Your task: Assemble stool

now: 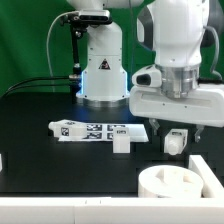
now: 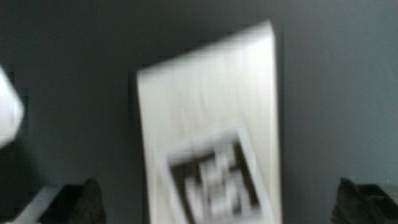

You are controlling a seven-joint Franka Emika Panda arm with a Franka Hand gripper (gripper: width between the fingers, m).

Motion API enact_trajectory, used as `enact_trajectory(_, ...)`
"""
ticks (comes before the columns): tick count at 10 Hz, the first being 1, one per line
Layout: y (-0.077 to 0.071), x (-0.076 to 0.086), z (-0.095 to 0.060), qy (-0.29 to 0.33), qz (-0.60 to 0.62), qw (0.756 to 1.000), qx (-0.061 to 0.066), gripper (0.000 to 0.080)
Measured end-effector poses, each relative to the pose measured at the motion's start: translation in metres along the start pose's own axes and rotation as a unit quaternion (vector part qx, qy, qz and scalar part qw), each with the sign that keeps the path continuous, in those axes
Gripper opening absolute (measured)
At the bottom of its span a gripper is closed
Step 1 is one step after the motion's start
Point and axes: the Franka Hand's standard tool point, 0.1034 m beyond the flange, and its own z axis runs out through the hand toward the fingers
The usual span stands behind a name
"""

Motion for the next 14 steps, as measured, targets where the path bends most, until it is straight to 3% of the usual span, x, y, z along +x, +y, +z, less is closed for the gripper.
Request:
enact_trajectory(2,-0.003,-0.005,0.004,-0.002,-0.01,1.0,-0.002,0.0649)
enact_trajectory(4,-0.002,-0.005,0.005,-0.003,-0.035,0.999,-0.002,0.0392)
enact_trajectory(5,-0.003,-0.005,0.005,-0.003,-0.036,0.999,-0.002,0.032)
enact_trajectory(6,-0.004,-0.001,0.0,0.0,-0.123,0.992,-0.001,0.032)
enact_trajectory(7,-0.004,0.006,-0.003,0.01,-0.215,0.977,0.004,0.032)
enact_trajectory(8,0.0,0.012,-0.002,0.014,-0.335,0.942,0.006,0.032)
enact_trajectory(10,0.001,0.012,-0.001,0.013,-0.375,0.927,0.006,0.032)
enact_trajectory(12,0.001,0.012,-0.001,0.014,-0.45,0.893,0.003,0.032)
enact_trajectory(14,-0.011,0.003,-0.002,0.02,-0.616,0.787,-0.017,0.032)
